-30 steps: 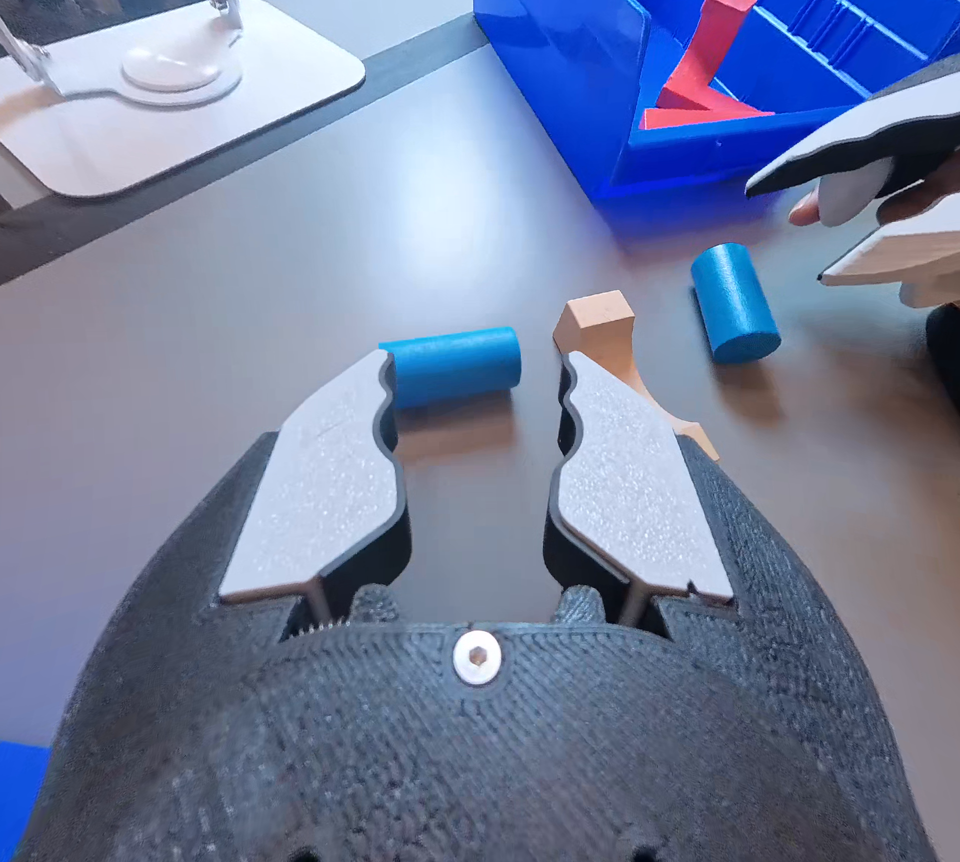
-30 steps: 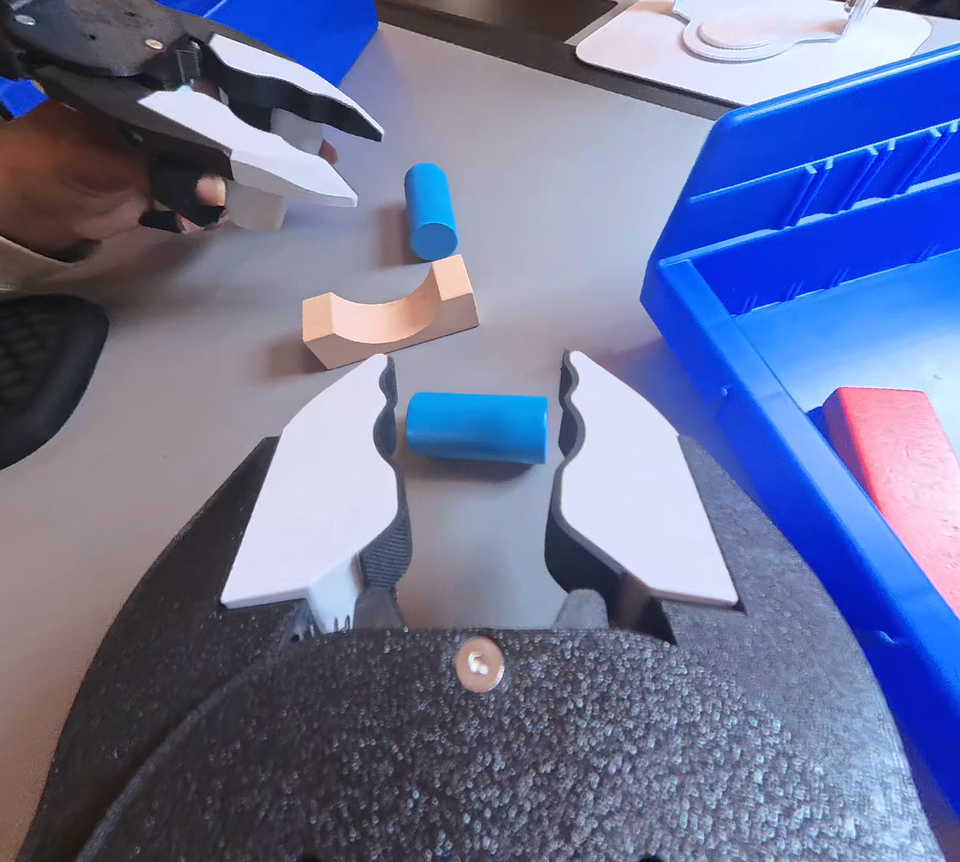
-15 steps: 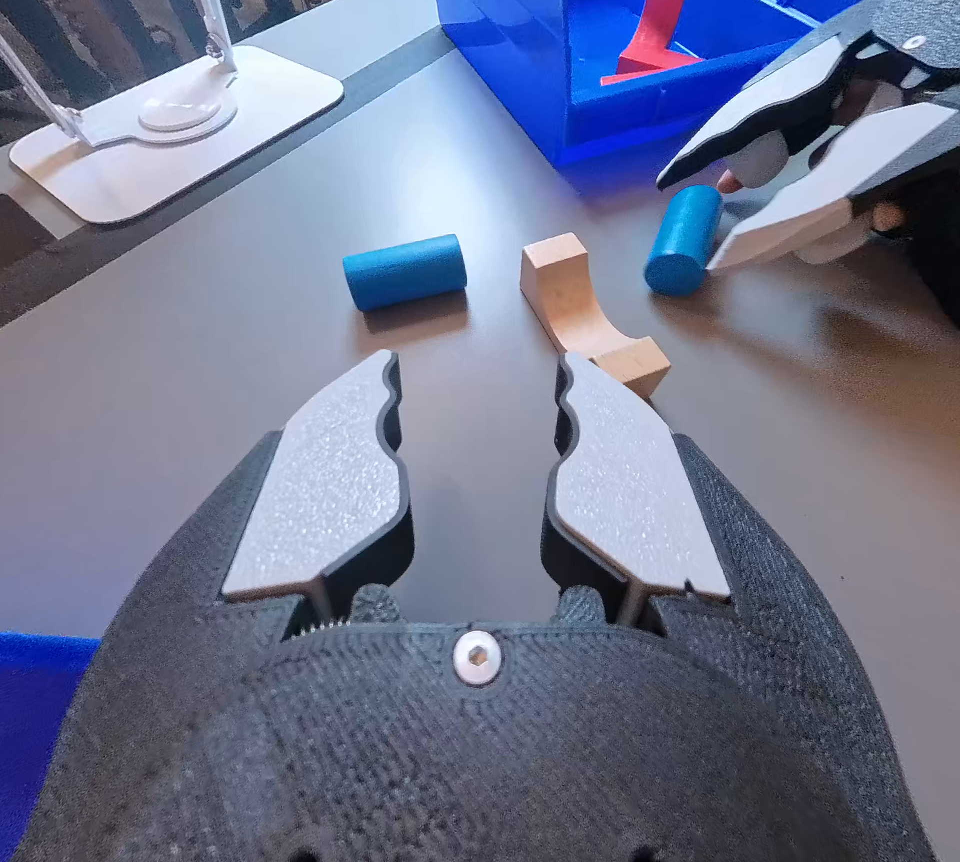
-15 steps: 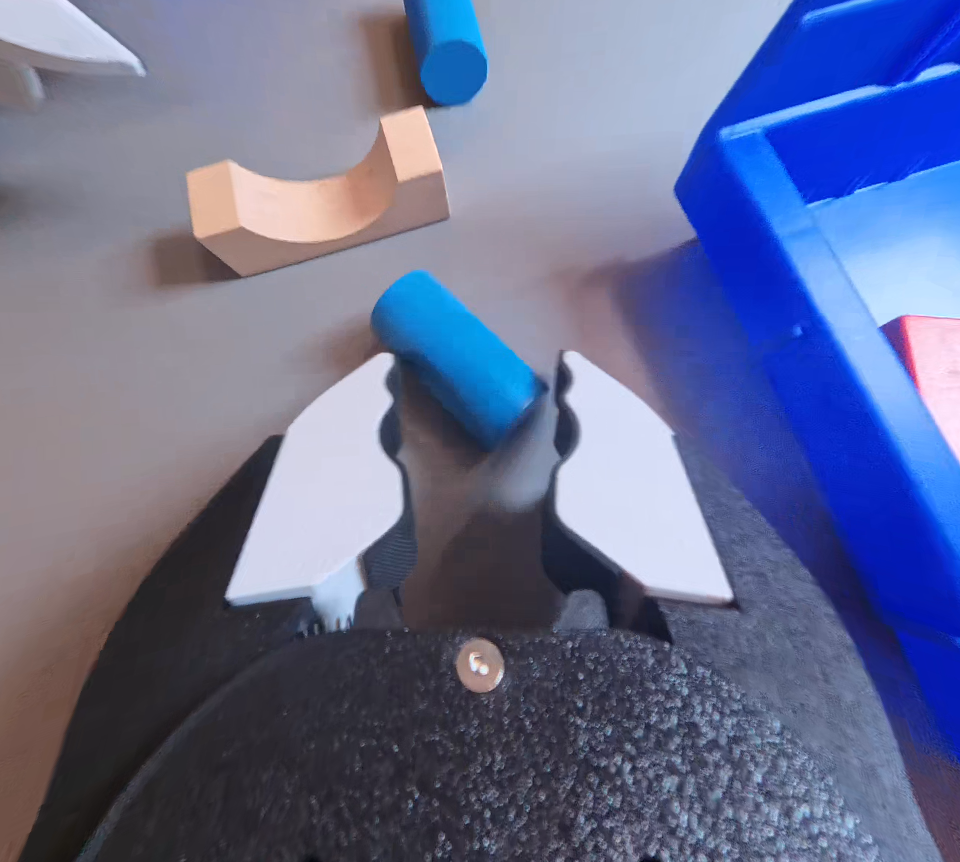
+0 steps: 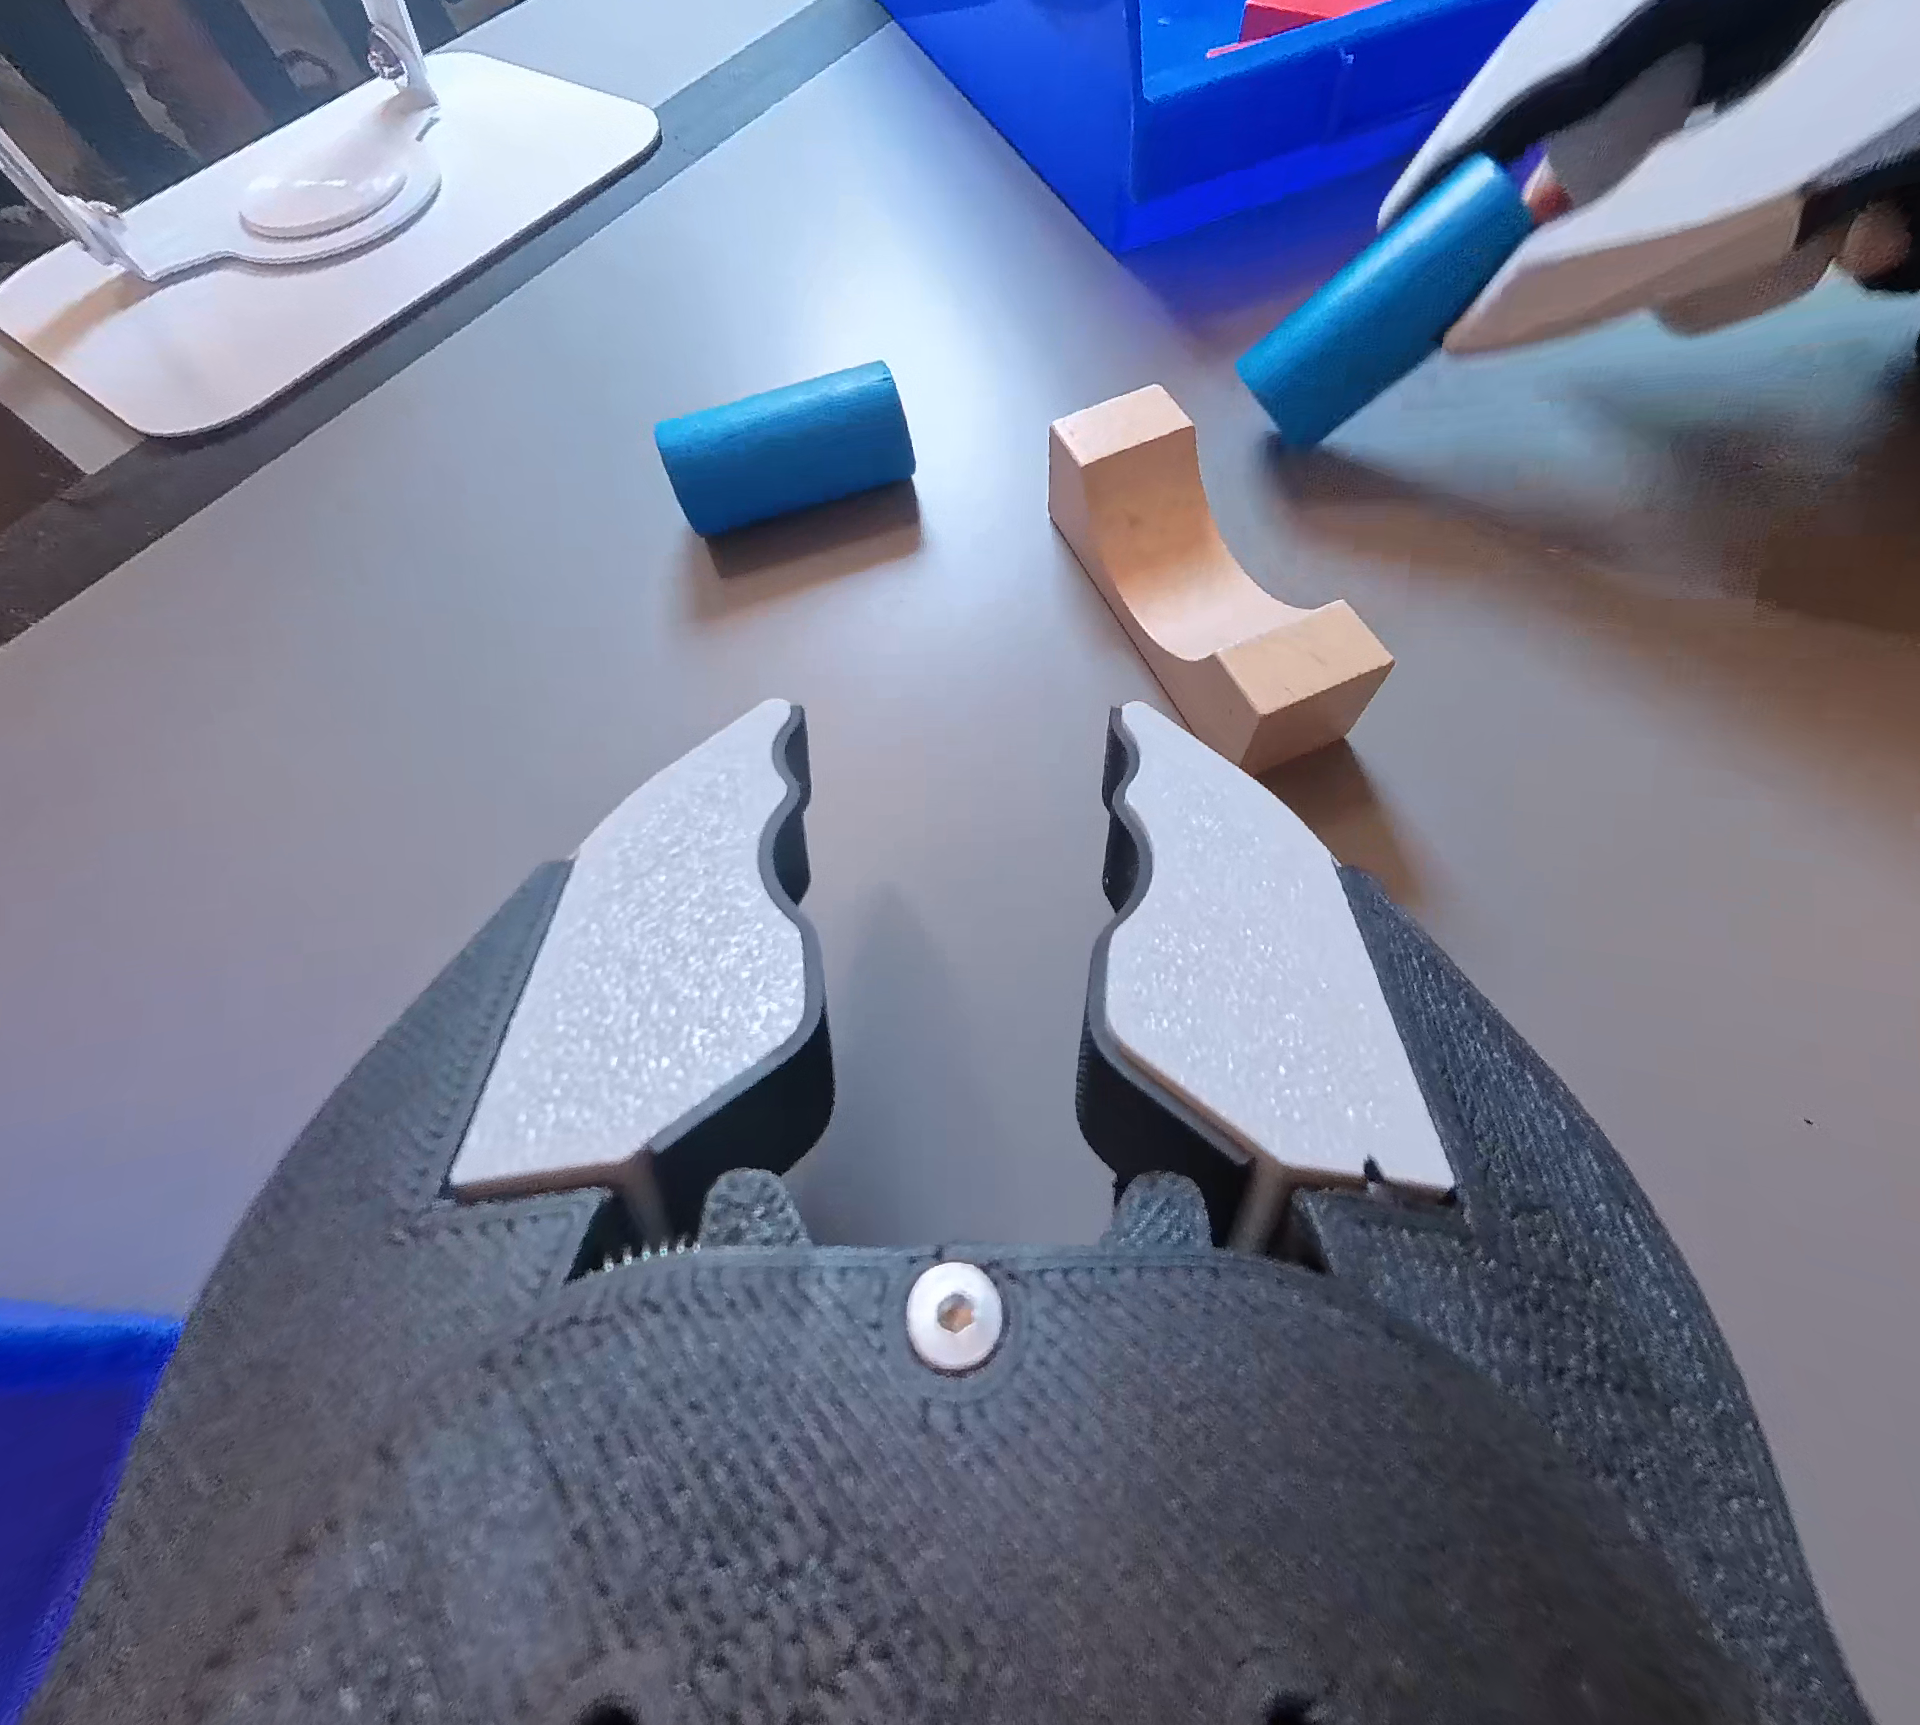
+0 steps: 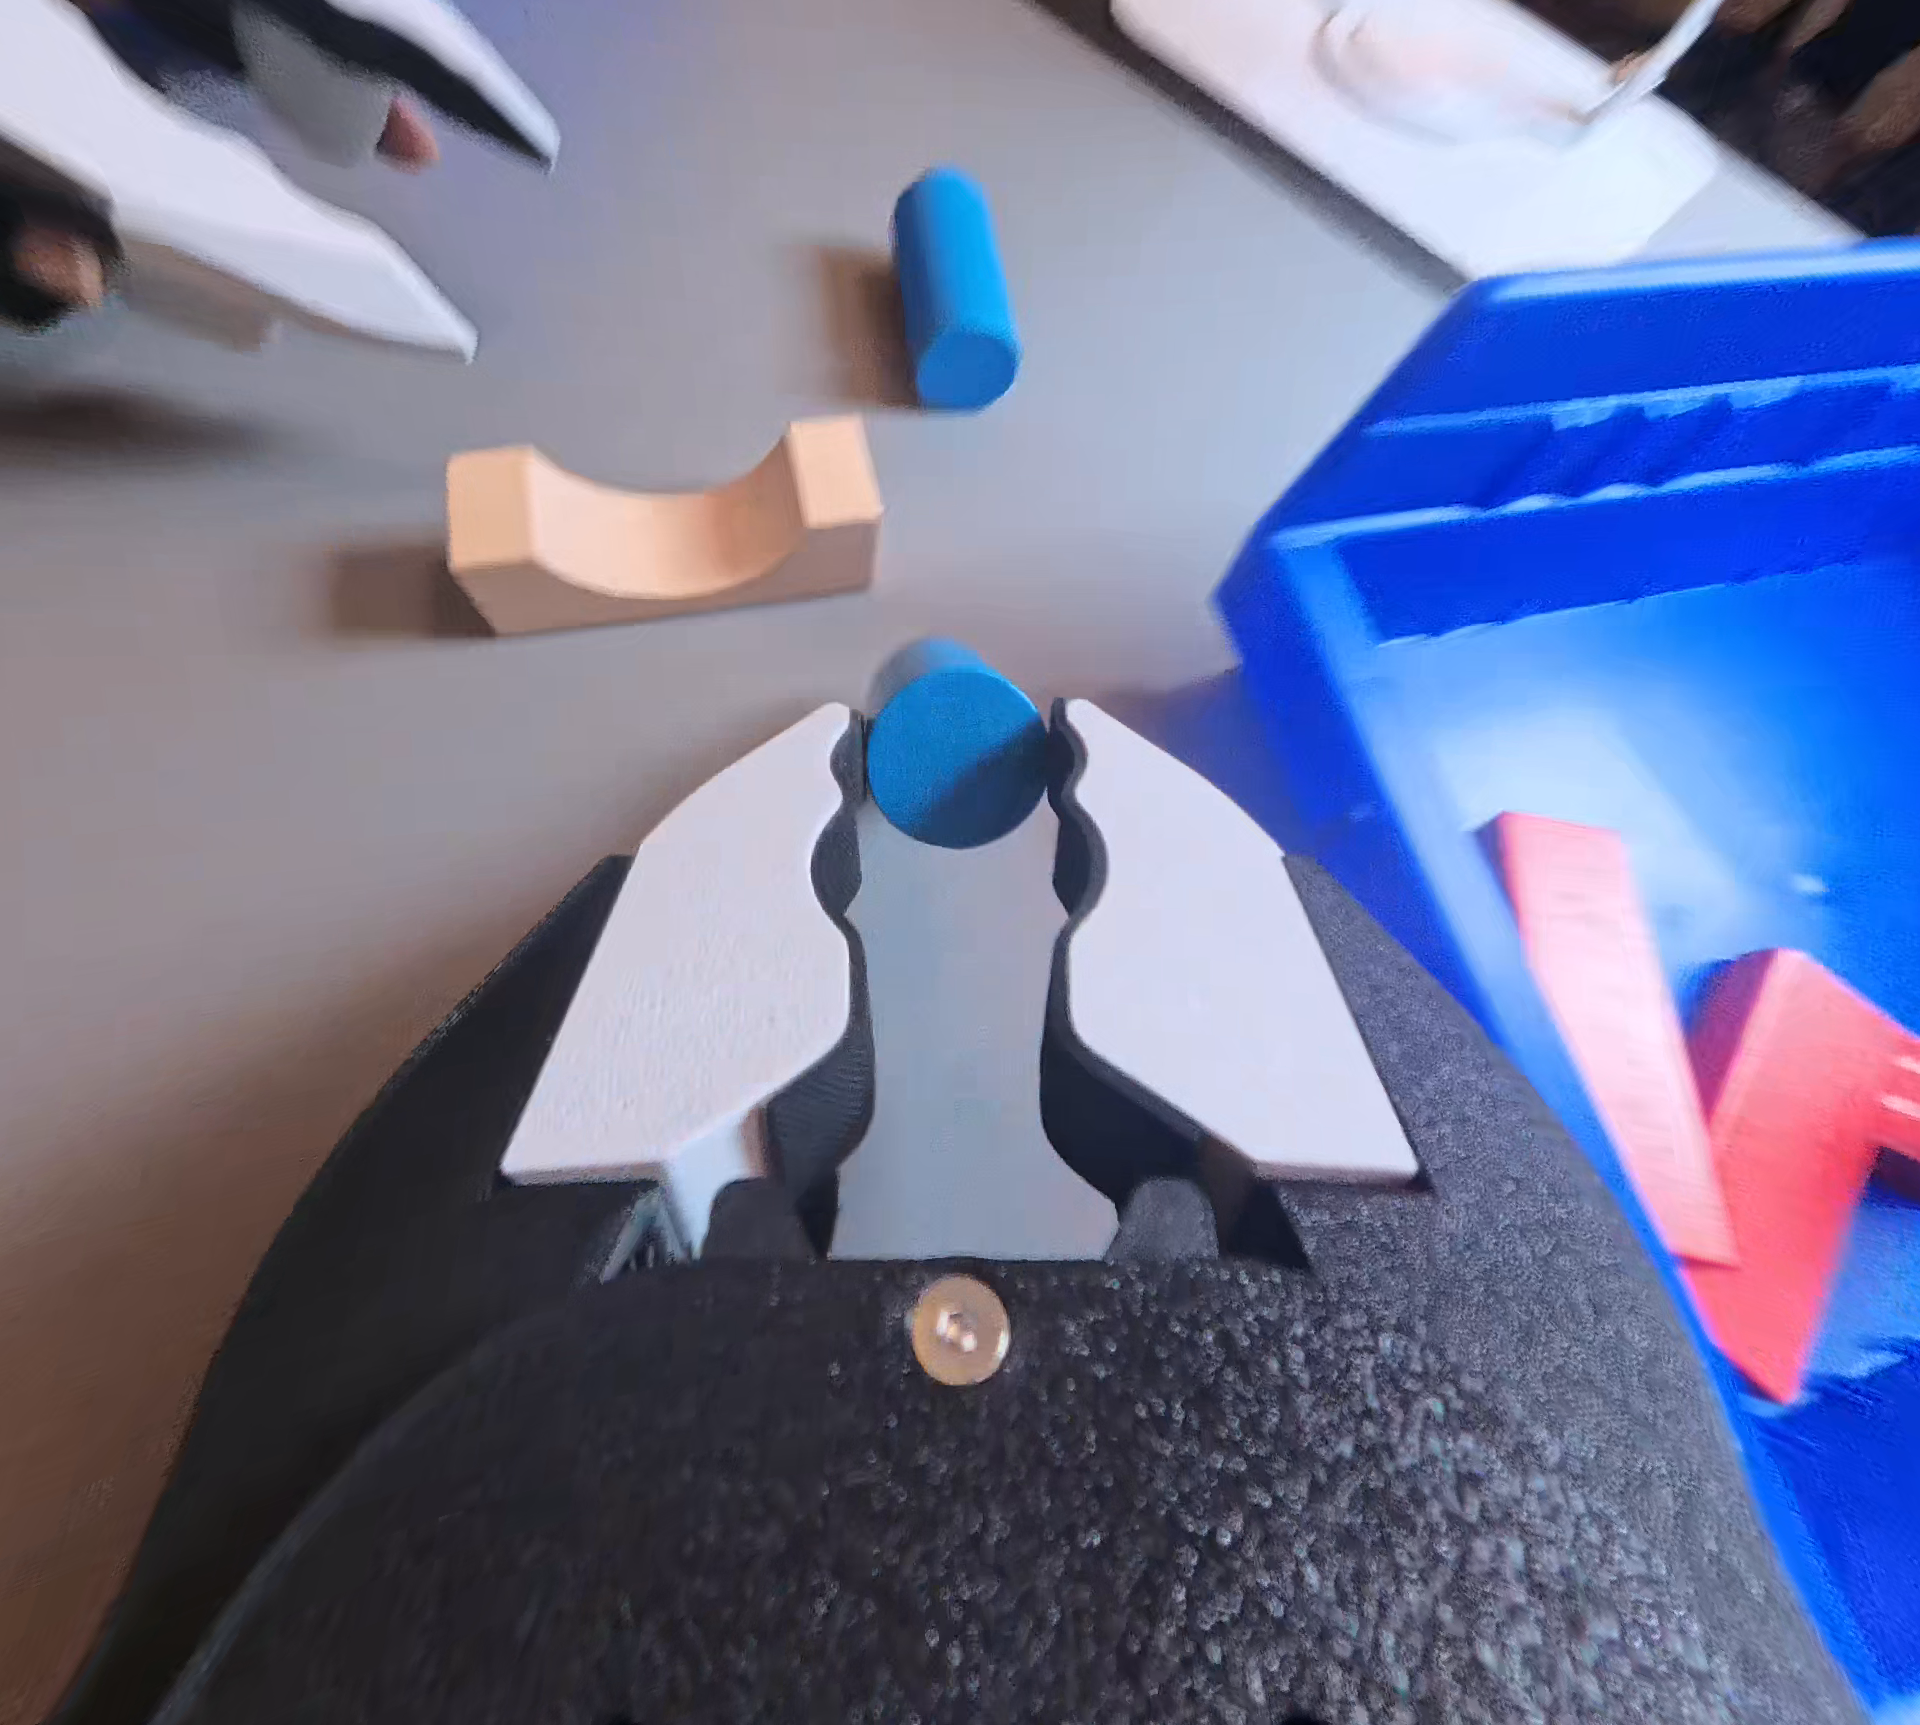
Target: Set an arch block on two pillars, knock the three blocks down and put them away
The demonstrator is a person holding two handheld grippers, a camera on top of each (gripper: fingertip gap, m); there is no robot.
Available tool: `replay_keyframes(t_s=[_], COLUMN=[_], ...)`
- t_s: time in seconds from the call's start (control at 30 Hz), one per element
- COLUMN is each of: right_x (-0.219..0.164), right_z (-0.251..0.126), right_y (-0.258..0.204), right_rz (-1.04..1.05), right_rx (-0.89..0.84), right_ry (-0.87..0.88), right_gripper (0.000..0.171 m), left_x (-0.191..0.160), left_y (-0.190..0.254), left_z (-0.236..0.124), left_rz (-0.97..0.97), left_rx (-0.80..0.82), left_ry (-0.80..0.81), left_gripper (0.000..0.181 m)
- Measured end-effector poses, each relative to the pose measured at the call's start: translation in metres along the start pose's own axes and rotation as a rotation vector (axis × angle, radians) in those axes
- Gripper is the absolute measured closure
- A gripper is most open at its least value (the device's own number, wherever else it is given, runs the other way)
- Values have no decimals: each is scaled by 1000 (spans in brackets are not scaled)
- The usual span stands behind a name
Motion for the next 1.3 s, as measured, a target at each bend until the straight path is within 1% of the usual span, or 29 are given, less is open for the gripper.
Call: replay_keyframes(t_s=[0.07, 0.13, 0.2, 0.27, 0.33, 0.37, 0.43, 0.5, 0.6, 0.7, 0.73, 0.77, 0.83, 0.9, 0.97, 1.0, 1.03, 1.1, 1.17, 1.27, 1.3], right_x=[17, 23, 15, 5, -6, -10, -8, 2, 14, 13, 11, 9, 4, 0, 0, 1, 2, 4, 6, 2, 5], right_z=[-16, -27, -27, -22, -14, -11, -13, -23, -35, -38, -38, -36, -34, -33, -33, -34, -34, -35, -36, -33, -36], right_y=[28, 70, 103, 120, 124, 126, 126, 124, 113, 103, 100, 97, 92, 90, 89, 88, 87, 84, 84, 81, 81], right_rz=[59, 159, 213, 221, 252, 261, 255, 243, 226, 209, 209, 212, 223, 233, 242, 246, 249, 248, 259, 247, 248], right_rx=[-112, -263, -372, -448, -461, -469, -490, -505, -480, -445, -425, -403, -362, -341, -326, -318, -311, -293, -287, -267, -262], right_ry=[98, 142, 90, 49, -8, -36, -23, 40, 131, 153, 156, 154, 142, 138, 145, 150, 155, 163, 181, 153, 171], right_gripper=[138, 137, 137, 138, 136, 131, 125, 122, 123, 123, 124, 126, 128, 129, 130, 130, 130, 130, 130, 130, 131], left_x=[0, -1, -4, -5, -4, -2, 6, 11, 23, 27, 28, 31, 35, 37, 42, 43, 42, 42, 43, 57, 60], left_y=[0, 0, 2, 4, 3, 0, -7, -13, -27, -41, -45, -47, -51, -50, -45, -43, -43, -44, -44, -45, -48], left_z=[1, 3, 6, 7, 8, 10, 17, 30, 53, 81, 91, 99, 113, 122, 123, 123, 123, 123, 123, 114, 111], left_rz=[12, 21, 28, 39, 44, 47, 48, 3, -79, -148, -177, -194, -165, -76, -46, -12, 34, 77, 62, 1, -6], left_rx=[10, 12, 6, 5, 12, 22, 40, 12, -11, -42, -56, -68, -60, -39, -61, -62, -46, -12, -35, -81, -84], left_ry=[1, 0, -12, -19, -14, -13, -17, -65, -95, -208, -235, -245, -271, -302, -296, -299, -304, -284, -279, -226, -218], left_gripper=[127, 128, 128, 128, 127, 127, 125, 113, 103, 79, 74, 73, 78, 92, 130, 162, 181, 181, 179, 152, 142])
Point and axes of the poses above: each gripper's, where its closed fingertips meet, z out along the fingers, x out of its top, y = z × x across the jaws, the point moved 2 cm from there along -z, back along the fingers, and after that the axes turned 6 degrees about -y, right-handed, at the moved point
